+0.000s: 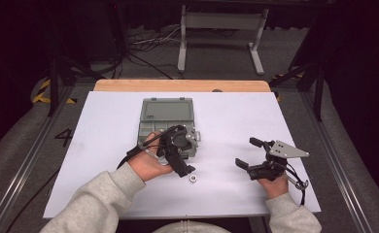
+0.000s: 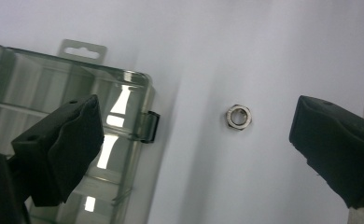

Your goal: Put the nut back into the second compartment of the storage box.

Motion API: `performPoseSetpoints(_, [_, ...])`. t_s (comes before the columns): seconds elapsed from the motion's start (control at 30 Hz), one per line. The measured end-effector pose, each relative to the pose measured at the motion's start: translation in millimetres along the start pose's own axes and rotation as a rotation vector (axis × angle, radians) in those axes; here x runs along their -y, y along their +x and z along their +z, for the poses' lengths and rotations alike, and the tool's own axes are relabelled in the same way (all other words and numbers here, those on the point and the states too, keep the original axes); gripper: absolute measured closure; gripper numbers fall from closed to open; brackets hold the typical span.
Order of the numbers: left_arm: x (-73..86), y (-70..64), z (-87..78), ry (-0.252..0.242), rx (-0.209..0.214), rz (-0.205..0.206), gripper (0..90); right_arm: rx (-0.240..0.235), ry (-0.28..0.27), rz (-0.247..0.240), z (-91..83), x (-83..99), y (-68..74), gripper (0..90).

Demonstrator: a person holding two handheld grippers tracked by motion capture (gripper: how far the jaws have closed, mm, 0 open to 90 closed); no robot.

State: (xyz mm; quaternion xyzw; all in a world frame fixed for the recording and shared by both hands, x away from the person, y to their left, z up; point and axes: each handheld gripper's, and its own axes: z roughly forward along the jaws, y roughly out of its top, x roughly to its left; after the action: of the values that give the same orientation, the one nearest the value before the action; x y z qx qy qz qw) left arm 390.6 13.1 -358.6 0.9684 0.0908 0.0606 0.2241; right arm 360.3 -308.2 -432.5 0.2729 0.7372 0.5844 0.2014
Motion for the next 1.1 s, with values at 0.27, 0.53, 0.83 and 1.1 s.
performPoseSetpoints(0.27, [-0.2,-9.6,20.4,0.042,0.048,0.026,4.8,0.0,-0.001,0.0,-0.3,-0.1,0.1,1.2])
performPoseSetpoints(0.53, [1.0,-13.9,35.2,0.074,0.087,0.021,6.5,0.0,-0.004,0.0,-1.0,-0.5,0.2,1.2])
performPoseSetpoints(0.83, [3.1,-14.6,50.8,0.095,0.14,0.003,11.0,-0.001,-0.004,0.001,-1.4,-0.7,0.2,1.2])
performPoseSetpoints(1.1, [6.8,-11.4,60.5,0.105,0.171,-0.018,25.2,-0.004,-0.005,0.003,-1.6,-0.6,-0.1,1.2])
